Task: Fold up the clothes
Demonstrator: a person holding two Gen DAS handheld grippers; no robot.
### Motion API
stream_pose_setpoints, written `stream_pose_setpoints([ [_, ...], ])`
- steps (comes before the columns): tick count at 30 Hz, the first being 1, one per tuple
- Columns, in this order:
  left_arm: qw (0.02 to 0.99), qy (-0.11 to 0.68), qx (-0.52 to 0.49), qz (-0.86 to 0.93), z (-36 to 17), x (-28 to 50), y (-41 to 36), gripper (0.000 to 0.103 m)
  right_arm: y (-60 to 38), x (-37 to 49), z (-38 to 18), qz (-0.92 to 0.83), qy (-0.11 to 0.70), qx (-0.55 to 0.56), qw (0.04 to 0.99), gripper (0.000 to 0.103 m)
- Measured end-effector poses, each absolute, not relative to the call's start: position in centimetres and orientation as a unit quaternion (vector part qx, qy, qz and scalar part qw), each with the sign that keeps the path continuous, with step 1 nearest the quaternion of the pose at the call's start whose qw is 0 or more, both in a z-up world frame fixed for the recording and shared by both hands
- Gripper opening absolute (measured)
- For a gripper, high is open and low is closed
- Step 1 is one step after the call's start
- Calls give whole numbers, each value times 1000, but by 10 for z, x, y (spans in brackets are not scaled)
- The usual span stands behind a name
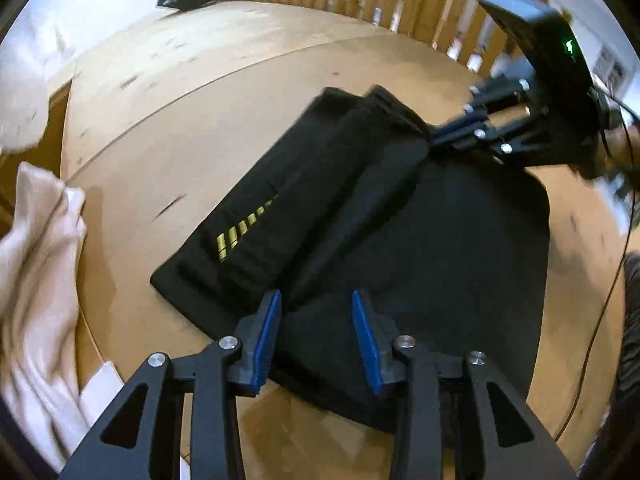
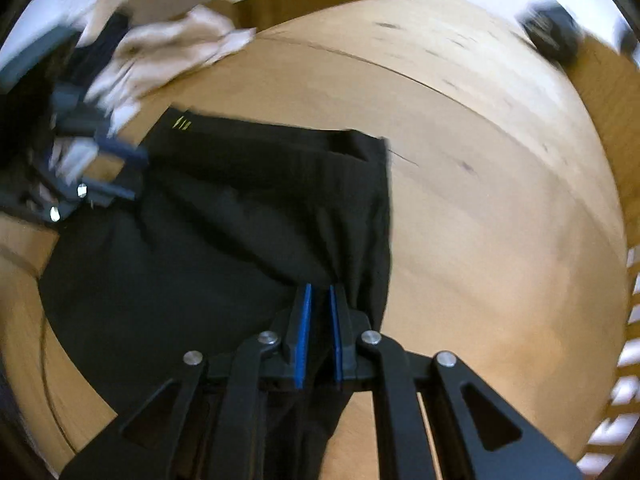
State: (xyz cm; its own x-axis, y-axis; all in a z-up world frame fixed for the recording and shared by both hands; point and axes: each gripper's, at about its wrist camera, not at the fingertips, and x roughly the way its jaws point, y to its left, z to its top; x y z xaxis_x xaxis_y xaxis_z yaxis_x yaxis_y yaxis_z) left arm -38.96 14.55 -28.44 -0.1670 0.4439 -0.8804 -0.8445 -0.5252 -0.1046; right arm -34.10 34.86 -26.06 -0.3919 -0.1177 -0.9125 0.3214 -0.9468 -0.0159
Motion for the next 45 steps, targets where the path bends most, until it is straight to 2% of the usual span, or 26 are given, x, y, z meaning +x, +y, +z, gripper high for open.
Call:
stream_pose_setpoints([
  [3, 427, 238, -465, 739, -277, -380, 149, 33, 334, -335, -254, -828, 128, 538, 87, 9],
  [5, 438, 236, -449, 742, -262, -364, 147, 34, 328, -322, -240, -841, 111, 524, 75, 9],
  [9, 442, 182, -447, 756, -239, -331, 140, 43, 325, -298, -233, -844, 87, 524, 73, 13],
  [14, 423, 107, -488, 756, -247, -294, 135, 43, 321, -271, -234, -841, 76, 532, 66, 13],
  [17, 407, 93, -514, 750, -264, -285, 132, 43, 317, -261, -239, -836, 71, 540, 60, 13],
  [21, 384, 130, -527, 747, -280, -274, 132, 43, 312, -264, -257, -826, 69, 557, 50, 13],
  [26, 369, 158, -521, 753, -278, -301, 139, 48, 310, -267, -265, -831, 80, 550, 30, 13],
  [34, 381, 189, -506, 751, -278, -356, 206, 50, 359, -305, -265, -837, 66, 542, -23, 13],
  [45, 424, 208, -482, 738, -281, -421, 385, 51, 514, -360, -269, -825, 54, 540, -157, 14],
])
